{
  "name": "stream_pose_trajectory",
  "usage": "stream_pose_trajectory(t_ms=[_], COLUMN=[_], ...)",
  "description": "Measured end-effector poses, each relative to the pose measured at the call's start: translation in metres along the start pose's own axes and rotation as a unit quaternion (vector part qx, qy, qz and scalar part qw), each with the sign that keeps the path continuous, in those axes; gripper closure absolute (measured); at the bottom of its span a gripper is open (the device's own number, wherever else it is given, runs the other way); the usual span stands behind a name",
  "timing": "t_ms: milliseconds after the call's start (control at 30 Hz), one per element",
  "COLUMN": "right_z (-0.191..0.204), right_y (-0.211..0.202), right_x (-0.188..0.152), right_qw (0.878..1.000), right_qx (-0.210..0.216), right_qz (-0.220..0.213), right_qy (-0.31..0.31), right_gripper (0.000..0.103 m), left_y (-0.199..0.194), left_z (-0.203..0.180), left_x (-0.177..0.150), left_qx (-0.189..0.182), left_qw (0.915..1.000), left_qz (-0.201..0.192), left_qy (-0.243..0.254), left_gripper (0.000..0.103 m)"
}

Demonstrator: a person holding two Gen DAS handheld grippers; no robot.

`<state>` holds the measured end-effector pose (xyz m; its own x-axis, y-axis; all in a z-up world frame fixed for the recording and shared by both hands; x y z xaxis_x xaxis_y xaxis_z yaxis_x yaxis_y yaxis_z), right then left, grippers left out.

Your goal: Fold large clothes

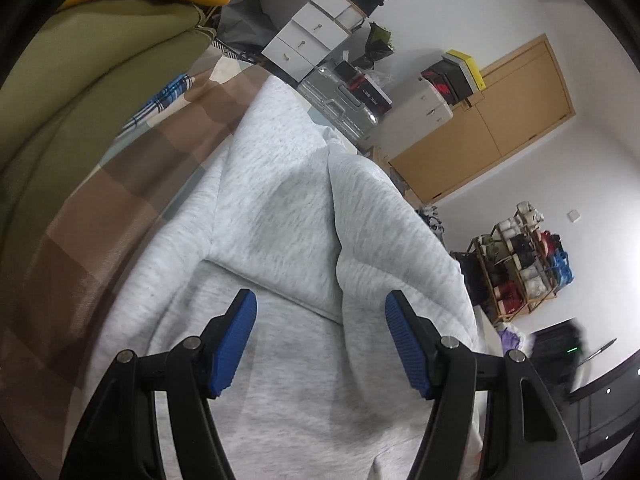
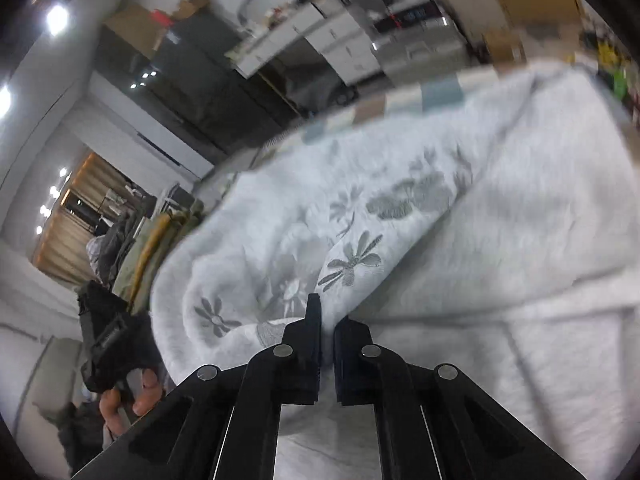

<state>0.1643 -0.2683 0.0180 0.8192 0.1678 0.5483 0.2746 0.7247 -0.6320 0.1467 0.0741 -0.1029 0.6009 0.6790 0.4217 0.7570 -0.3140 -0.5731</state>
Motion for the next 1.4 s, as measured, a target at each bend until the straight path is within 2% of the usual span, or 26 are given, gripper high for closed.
stream_pose_trajectory(t_ms=[33,100,200,233,300,400,467,500,567,633,667,700,733,767,800,867,900,967,1033,1067,1133,1167,1200,1267,1367,1400], right_z=[0.002,-0.007,-0.041,-0.053,-0.069,-0.067,-0.059,-0.058,-0.055,-0.053,-0.054,-0.052,-0.052,-0.051,-0.043,-0.025,-0.017,-0.013,-0.026,-0.037,-0.054,-0.057,-0.056,-0.049,-0.037,-0.034], right_y=[-0.016,-0.029,-0.01,0.002,0.016,0.013,0.01,0.007,0.009,0.018,0.023,0.028,0.028,0.022,0.015,-0.012,-0.024,-0.035,-0.029,-0.023,-0.014,-0.013,-0.012,-0.012,-0.009,-0.004], right_x=[0.011,0.022,0.002,-0.012,-0.032,-0.038,-0.039,-0.042,-0.049,-0.057,-0.061,-0.064,-0.065,-0.061,-0.053,-0.035,-0.026,-0.015,-0.017,-0.024,-0.039,-0.046,-0.049,-0.056,-0.066,-0.069], right_qw=[1.0,0.999,0.996,0.991,0.983,0.988,0.99,0.991,0.99,0.99,0.988,0.988,0.989,0.991,0.995,0.999,0.999,0.998,0.997,0.996,0.991,0.99,0.99,0.989,0.985,0.983], right_qx=[-0.007,-0.038,-0.083,-0.102,-0.142,-0.099,-0.069,-0.062,-0.049,-0.045,-0.054,-0.058,-0.057,-0.058,-0.049,-0.003,0.01,-0.011,-0.045,-0.063,-0.08,-0.069,-0.056,-0.022,0.027,0.038], right_qz=[-0.02,-0.024,0.041,0.076,0.109,0.088,0.077,0.077,0.082,0.089,0.096,0.099,0.101,0.09,0.065,0.001,-0.027,-0.059,-0.045,-0.022,0.02,0.032,0.036,0.039,0.057,0.067], right_qy=[-0.007,-0.012,0.016,0.029,0.04,0.073,0.091,0.096,0.101,0.104,0.104,0.1,0.092,0.081,0.065,0.043,0.032,0.02,0.042,0.064,0.107,0.118,0.123,0.138,0.158,0.166], right_gripper=[0.099,0.099,0.097,0.09,0.083,0.074,0.058,0.057,0.057,0.057,0.062,0.071,0.089,0.095,0.095,0.096,0.096,0.096,0.094,0.086,0.084,0.08,0.075,0.053,0.042,0.041], left_y=[-0.003,-0.008,-0.009,-0.006,0.003,0.02,0.028,0.03,0.039,0.051,0.058,0.062,0.063,0.062,0.058,0.052,0.048,0.04,0.038,0.042,0.05,0.054,0.055,0.06,0.065,0.069], left_z=[0.003,0.006,0.003,-0.001,-0.012,-0.036,-0.047,-0.05,-0.055,-0.053,-0.049,-0.045,-0.042,-0.04,-0.039,-0.039,-0.041,-0.049,-0.052,-0.048,-0.039,-0.032,-0.031,-0.027,-0.033,-0.035], left_x=[0.0,-0.001,-0.006,-0.009,-0.012,-0.01,-0.007,-0.005,-0.003,-0.013,-0.019,-0.024,-0.028,-0.031,-0.033,-0.039,-0.04,-0.043,-0.045,-0.046,-0.048,-0.05,-0.051,-0.056,-0.059,-0.06], left_qx=[-0.003,-0.006,-0.014,-0.014,-0.016,-0.029,-0.046,-0.047,-0.025,-0.009,0.004,0.016,0.025,0.027,0.021,0.018,0.003,-0.042,-0.069,-0.065,-0.053,-0.053,-0.057,-0.063,-0.064,-0.068], left_qw=[1.0,0.9999,0.9998,0.9998,0.9997,0.9985,0.9976,0.9974,0.9977,0.9957,0.9944,0.9937,0.9931,0.9933,0.9942,0.9934,0.9935,0.9926,0.9914,0.9916,0.9917,0.9909,0.9897,0.9858,0.9841,0.9831], left_qz=[0.001,0.0,0.002,0.007,0.017,0.037,0.045,0.045,0.046,0.079,0.095,0.101,0.103,0.099,0.088,0.085,0.083,0.079,0.08,0.087,0.106,0.119,0.13,0.155,0.166,0.17], left_qy=[-0.004,-0.012,-0.015,-0.01,0.003,0.027,0.027,0.03,0.043,0.049,0.046,0.046,0.05,0.053,0.058,0.075,0.078,0.082,0.077,0.07,0.048,0.032,0.018,-0.006,0.011,0.008], left_gripper=[0.041,0.041,0.041,0.041,0.041,0.041,0.041,0.041,0.041,0.041,0.041,0.041,0.041,0.043,0.061,0.086,0.088,0.091,0.091,0.091,0.089,0.082,0.069,0.056,0.055,0.055])
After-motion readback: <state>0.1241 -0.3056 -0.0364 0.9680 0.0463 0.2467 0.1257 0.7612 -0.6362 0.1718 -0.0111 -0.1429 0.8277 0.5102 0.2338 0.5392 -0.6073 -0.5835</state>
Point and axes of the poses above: each gripper's, at about its wrist camera, not at the fingertips, and y roughly the way its jaws point, z to its left, x to its top, the point moved 7 cm from there along y, roughly the way its jaws point, and after that the axes turned 2 degrees about -y, right-handed, at the moved point
